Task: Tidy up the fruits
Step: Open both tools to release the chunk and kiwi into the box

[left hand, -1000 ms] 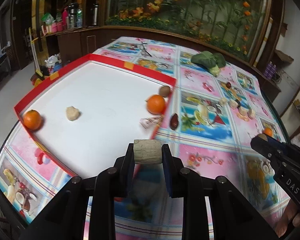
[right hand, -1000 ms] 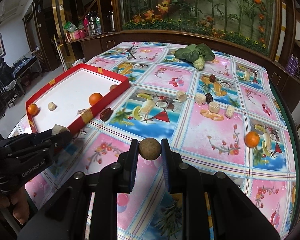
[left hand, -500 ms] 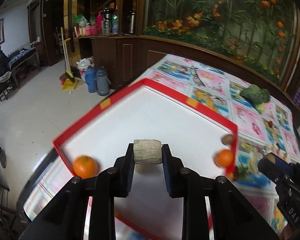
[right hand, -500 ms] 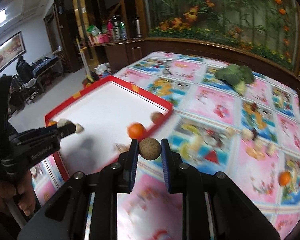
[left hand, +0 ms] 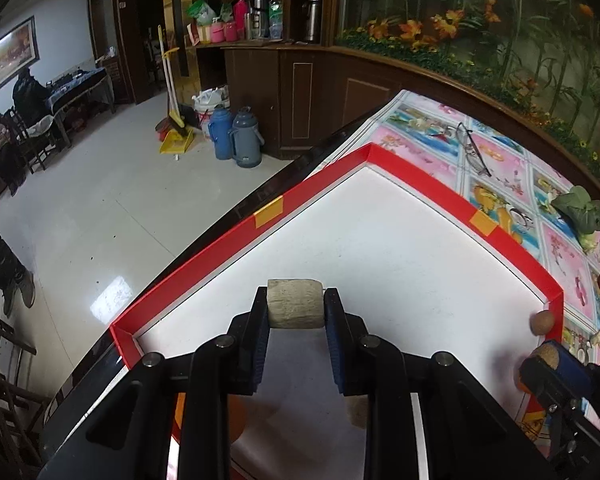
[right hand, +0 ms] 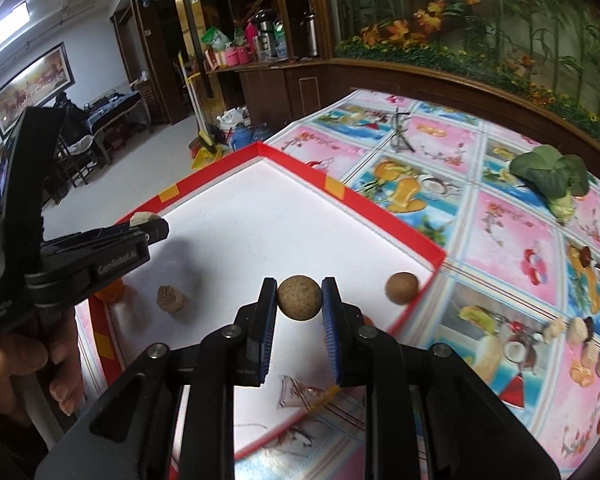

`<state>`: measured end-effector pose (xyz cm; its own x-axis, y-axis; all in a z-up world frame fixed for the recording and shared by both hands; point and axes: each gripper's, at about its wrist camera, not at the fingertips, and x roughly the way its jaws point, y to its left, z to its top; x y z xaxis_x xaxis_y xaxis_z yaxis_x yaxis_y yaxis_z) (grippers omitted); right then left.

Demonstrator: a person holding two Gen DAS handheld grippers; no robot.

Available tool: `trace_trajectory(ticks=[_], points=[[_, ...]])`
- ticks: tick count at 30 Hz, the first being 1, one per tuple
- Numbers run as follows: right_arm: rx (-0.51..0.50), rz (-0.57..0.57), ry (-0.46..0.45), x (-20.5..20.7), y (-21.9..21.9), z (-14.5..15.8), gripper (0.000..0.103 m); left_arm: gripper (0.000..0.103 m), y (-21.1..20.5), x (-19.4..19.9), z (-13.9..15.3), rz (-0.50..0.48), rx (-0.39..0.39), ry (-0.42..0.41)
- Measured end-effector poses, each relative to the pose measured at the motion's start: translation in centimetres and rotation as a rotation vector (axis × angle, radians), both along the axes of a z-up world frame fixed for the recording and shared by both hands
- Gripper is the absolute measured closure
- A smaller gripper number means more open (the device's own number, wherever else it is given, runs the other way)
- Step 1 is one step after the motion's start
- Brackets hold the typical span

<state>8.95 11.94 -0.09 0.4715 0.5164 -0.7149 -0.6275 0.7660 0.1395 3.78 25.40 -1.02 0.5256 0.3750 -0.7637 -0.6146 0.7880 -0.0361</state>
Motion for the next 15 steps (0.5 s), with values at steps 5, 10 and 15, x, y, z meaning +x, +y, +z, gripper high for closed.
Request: trace_trajectory(ticks=[5, 10, 15], points=[[-0.032, 0.035, 0.023, 0.3, 1.4, -1.1, 0.076, 0.043, 0.9, -1.2, 0.2, 0.057, -0.046, -0.041], [-0.003, 0.012, 0.0, -0.1, -0.1, 0.0, 0.051, 0.041, 0.8, -3.0, 1.6, 0.112, -0.039, -0.095], [0.061, -0.064, -0.077, -1.6, -5.2, 3.1, 0.046, 0.025, -0.9, -5.3, 3.4, 0.153, -0.015, -0.187]])
